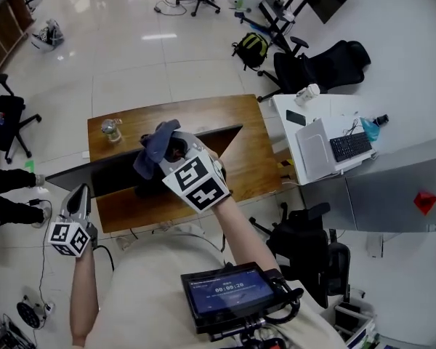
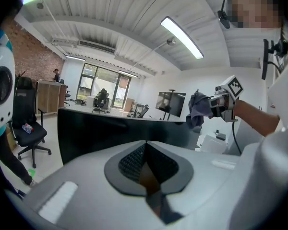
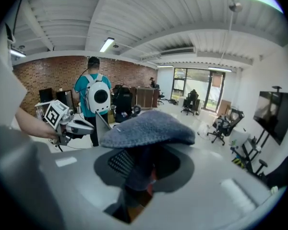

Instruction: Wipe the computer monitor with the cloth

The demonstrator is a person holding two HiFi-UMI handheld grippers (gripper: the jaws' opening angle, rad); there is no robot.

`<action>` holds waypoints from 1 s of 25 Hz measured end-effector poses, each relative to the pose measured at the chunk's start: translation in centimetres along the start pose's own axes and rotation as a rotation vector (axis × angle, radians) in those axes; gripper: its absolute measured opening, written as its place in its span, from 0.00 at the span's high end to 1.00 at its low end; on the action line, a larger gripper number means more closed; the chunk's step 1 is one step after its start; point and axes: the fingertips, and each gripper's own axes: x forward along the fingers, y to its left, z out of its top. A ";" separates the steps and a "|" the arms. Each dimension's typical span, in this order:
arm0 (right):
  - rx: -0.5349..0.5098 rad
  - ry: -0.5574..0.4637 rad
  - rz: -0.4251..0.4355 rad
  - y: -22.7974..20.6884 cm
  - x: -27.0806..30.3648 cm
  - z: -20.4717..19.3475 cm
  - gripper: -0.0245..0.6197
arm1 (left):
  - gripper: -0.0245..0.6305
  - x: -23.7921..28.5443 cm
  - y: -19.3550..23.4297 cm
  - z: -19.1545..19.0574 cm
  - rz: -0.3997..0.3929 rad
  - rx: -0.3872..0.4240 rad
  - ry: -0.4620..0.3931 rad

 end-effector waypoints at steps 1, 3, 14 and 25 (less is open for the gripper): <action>-0.014 -0.006 -0.001 -0.1 -0.2 0.3 0.83 | 0.96 0.4 -0.4 0.3 0.001 -0.002 -0.011; -0.055 -0.022 0.006 0.3 -0.6 0.8 0.83 | 0.96 0.9 -1.4 0.6 -0.002 -0.008 -0.029; -0.121 -0.062 0.037 -0.2 -1.2 0.3 0.83 | 0.96 1.4 -5.3 1.0 -0.013 -0.017 -0.059; -0.109 -0.097 0.015 -2.6 -1.3 0.5 0.83 | 0.96 1.4 -7.7 2.5 -0.107 -0.044 -0.073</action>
